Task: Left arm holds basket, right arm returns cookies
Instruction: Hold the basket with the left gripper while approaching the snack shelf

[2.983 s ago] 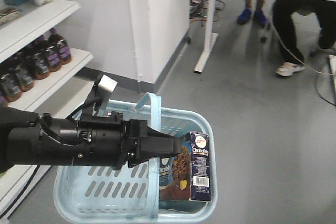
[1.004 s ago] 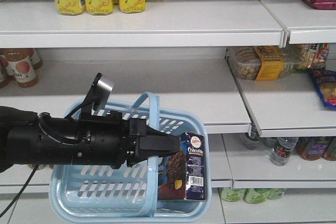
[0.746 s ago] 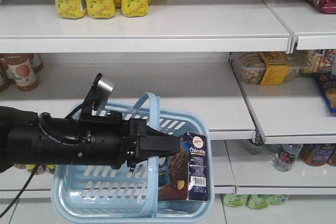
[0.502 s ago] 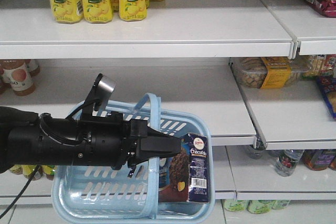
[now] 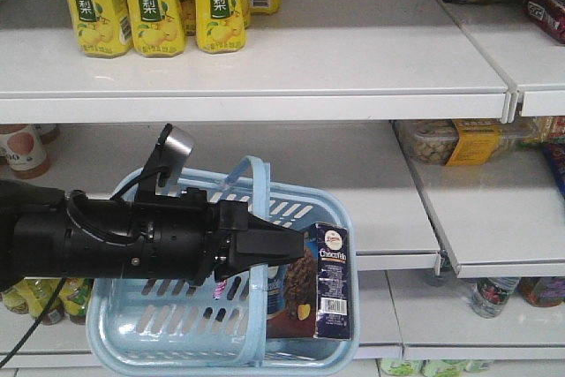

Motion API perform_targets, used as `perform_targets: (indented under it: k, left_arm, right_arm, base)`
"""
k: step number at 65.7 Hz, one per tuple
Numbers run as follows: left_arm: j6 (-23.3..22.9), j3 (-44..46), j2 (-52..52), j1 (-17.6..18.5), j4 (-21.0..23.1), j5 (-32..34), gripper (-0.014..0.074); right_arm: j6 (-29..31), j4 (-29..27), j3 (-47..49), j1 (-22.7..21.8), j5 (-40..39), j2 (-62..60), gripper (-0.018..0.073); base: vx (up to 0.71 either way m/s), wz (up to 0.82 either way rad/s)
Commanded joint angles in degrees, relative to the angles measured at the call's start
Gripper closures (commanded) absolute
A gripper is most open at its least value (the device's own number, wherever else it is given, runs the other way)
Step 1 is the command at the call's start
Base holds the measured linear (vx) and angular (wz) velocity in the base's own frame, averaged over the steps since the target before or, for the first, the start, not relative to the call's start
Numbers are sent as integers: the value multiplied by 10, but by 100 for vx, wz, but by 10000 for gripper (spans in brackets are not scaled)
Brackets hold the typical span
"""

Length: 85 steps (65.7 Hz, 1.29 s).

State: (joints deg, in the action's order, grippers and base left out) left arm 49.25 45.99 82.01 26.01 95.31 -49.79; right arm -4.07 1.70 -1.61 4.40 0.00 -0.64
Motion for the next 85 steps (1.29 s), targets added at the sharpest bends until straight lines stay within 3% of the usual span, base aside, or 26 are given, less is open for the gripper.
perform_targets:
  k: [1, 85]
  left_arm:
    - [10, 23, -22, 4, 67, -32, 599]
    - [10, 23, -22, 4, 67, -32, 599]
  right_arm:
    - [4, 5, -10, -4, -42, -7, 566]
    - [4, 5, -10, -4, -42, -7, 566]
  base:
    - [8, 0]
    - [4, 2]
